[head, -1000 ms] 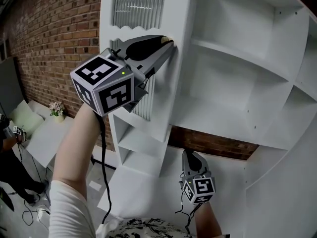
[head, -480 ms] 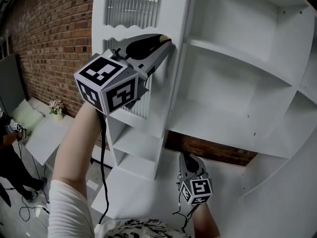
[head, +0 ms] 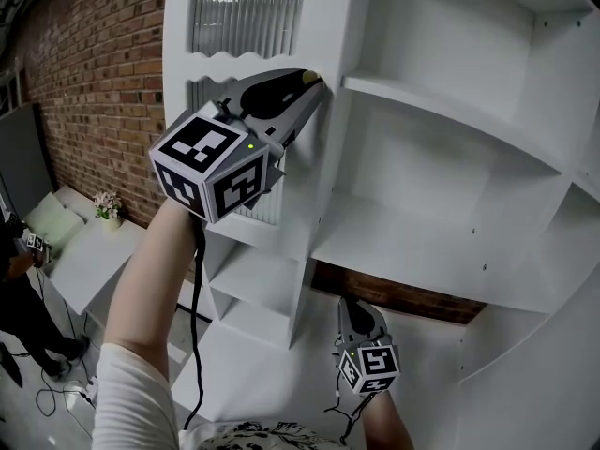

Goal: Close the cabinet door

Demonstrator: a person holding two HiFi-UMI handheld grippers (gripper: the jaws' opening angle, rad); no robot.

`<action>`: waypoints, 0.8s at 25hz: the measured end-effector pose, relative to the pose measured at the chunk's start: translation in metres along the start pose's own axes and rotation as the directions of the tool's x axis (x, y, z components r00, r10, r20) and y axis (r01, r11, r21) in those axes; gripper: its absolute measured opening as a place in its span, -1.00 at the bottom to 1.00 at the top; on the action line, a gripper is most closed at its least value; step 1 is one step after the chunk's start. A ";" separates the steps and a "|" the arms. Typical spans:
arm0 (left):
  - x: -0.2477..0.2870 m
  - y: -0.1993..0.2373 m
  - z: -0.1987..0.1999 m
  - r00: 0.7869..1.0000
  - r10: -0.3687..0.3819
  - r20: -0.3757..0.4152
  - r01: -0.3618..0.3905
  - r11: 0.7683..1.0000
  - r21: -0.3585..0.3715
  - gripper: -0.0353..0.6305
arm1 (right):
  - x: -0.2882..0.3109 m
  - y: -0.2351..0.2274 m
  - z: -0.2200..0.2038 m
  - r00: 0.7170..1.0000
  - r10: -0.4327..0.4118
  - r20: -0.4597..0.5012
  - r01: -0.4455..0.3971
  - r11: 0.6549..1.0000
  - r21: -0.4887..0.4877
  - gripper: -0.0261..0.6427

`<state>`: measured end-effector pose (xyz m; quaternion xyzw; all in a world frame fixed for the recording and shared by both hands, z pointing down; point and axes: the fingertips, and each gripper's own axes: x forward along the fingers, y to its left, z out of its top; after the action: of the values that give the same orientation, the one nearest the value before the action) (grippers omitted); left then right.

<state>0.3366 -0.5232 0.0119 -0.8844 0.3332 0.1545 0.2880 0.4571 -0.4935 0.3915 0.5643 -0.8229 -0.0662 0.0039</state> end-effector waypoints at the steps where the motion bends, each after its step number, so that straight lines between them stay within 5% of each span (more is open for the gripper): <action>1: 0.001 0.001 -0.001 1.000 0.007 0.001 -0.007 1.000 0.002 -0.60 | 0.001 -0.002 0.000 1.000 0.000 -0.001 0.000 1.000 0.002 -0.90; 15: -0.001 0.004 0.001 0.995 0.084 0.045 -0.080 0.994 -0.074 -0.59 | -0.001 0.018 0.004 1.000 0.015 -0.013 -0.015 1.000 -0.009 -0.90; 20: -0.016 -0.002 -0.011 0.999 0.051 -0.020 -0.053 0.992 -0.111 -0.60 | -0.011 0.040 0.000 0.999 0.006 -0.033 -0.006 1.000 -0.010 -0.90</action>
<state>0.3272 -0.5207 0.0288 -0.8914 0.3493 0.1729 0.2312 0.4240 -0.4694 0.3964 0.5627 -0.8241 -0.0611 0.0206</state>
